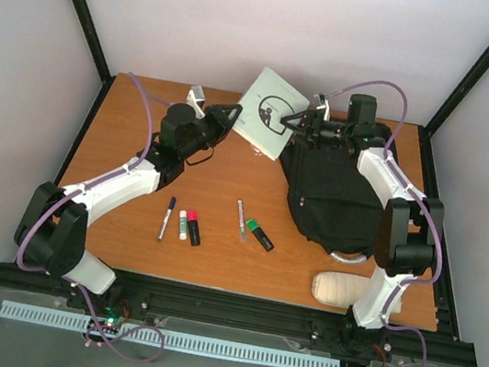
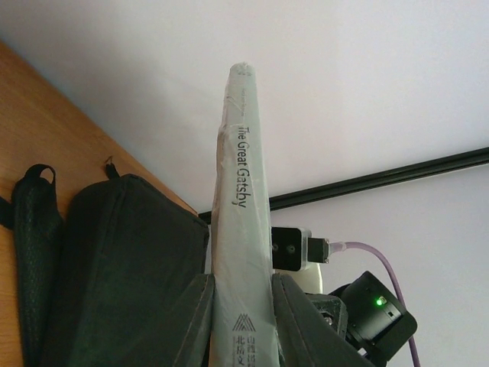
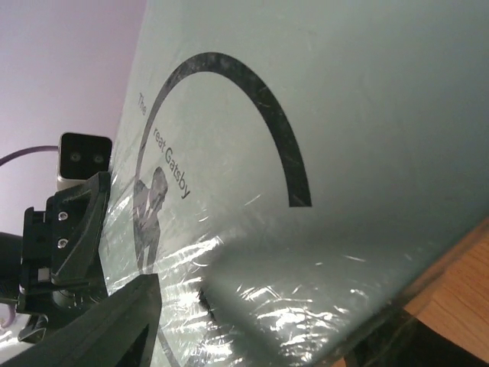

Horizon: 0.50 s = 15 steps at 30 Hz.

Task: Pack the student bag
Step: Pick up the book from the center of the board.

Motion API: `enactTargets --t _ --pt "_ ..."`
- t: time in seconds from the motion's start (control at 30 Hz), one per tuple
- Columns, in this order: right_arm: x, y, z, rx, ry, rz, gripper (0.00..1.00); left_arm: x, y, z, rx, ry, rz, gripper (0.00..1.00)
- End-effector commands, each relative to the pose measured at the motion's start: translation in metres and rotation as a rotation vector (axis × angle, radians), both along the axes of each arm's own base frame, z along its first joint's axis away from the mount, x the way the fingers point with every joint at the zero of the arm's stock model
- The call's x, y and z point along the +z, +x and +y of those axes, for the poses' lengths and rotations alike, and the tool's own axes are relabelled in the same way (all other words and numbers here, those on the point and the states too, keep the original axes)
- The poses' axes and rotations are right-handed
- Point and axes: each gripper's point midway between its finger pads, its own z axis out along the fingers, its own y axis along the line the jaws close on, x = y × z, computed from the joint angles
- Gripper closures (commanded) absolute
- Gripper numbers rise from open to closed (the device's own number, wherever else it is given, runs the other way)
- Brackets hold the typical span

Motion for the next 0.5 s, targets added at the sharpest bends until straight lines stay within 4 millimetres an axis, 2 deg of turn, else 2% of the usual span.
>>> enactTargets --t 0.0,0.13,0.23,0.47 --pt "0.066 -0.008 -0.001 0.001 0.047 -0.177 0.39 0.039 -0.008 -0.011 -0.031 -0.06 -0.115 0.99" --pt "0.081 -0.003 -0.006 -0.038 0.052 -0.212 0.5 0.029 -0.012 -0.015 -0.043 -0.033 -0.096 0.99" --pt "0.087 0.0 -0.007 -0.052 0.06 -0.213 0.54 0.021 -0.015 -0.018 -0.053 -0.023 -0.087 0.96" --pt "0.086 0.002 -0.008 -0.068 0.067 -0.179 0.63 0.013 -0.018 -0.023 -0.076 0.005 -0.07 0.81"
